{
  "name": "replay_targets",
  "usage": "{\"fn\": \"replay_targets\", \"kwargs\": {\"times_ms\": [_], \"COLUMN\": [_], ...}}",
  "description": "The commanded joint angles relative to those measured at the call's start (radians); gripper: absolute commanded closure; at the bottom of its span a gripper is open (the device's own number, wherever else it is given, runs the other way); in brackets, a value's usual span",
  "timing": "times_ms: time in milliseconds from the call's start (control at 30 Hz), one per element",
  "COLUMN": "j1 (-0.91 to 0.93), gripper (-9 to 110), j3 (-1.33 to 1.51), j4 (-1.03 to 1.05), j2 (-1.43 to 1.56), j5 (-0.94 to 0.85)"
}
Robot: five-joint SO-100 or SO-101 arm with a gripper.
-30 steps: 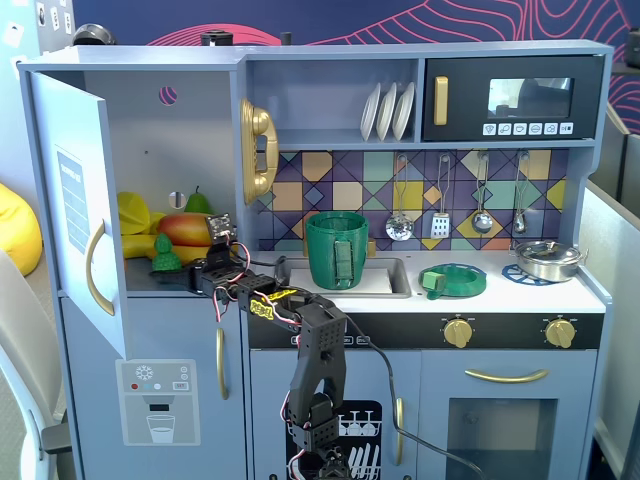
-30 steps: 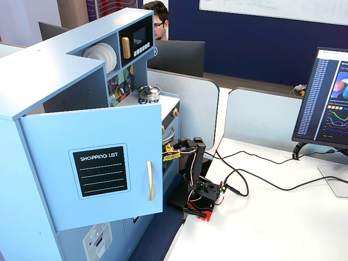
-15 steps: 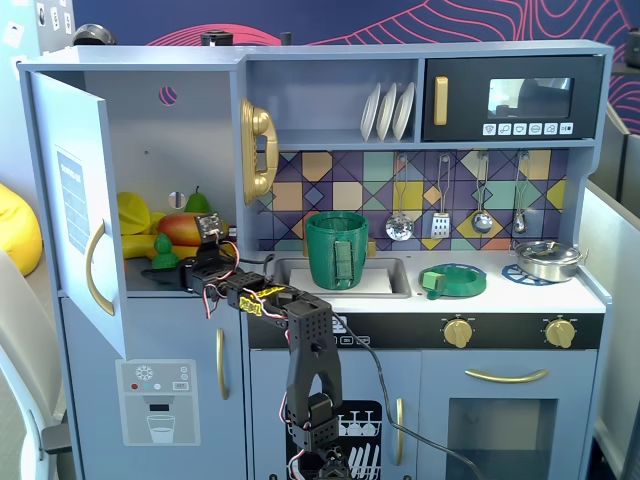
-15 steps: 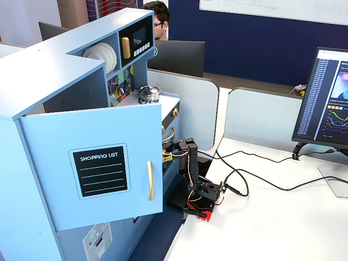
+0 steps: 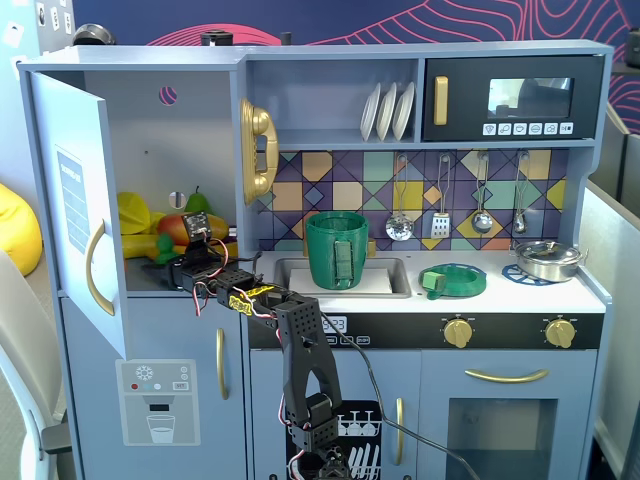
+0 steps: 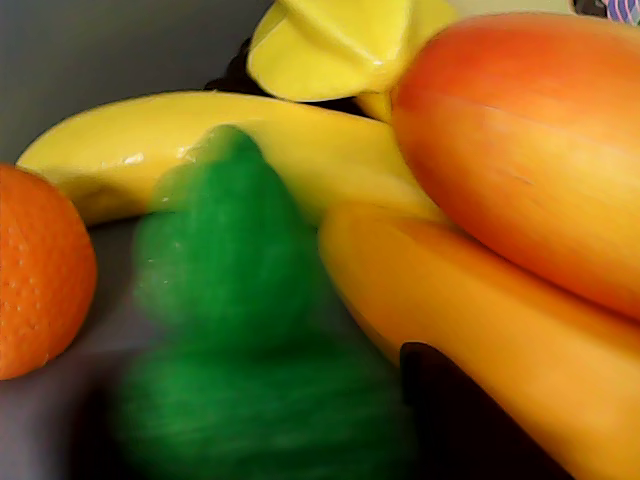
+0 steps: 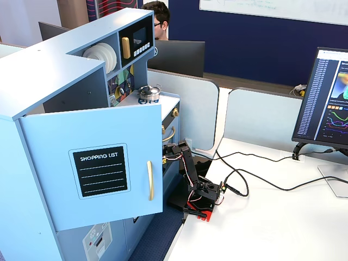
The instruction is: Pick up the green pineapple from the left cabinet and place it in the green recipient
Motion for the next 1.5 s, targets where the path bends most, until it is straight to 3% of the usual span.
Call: {"fn": "replay_targets", "kwargs": {"times_ms": [0,200,300,667,900,1133,1467], "j1": [-0.002,-0.014,-0.014,-0.029,0.08,0.267,0.56], "gripper": [101,101,101,101,101,101,101], "j3": [-0.091,0.009,0.107,0.449,0.577,0.571,0.344], "j4": [0.043,0.12,0.253,0.489,0.588,0.673,0.492], "j2": [0.009,0.178,0.364,0.942,1.172,1.256,0.965], "j5": [-0.04,-0.241,-0.339,-0.362,-0.318,-0.258,-0.181]}}
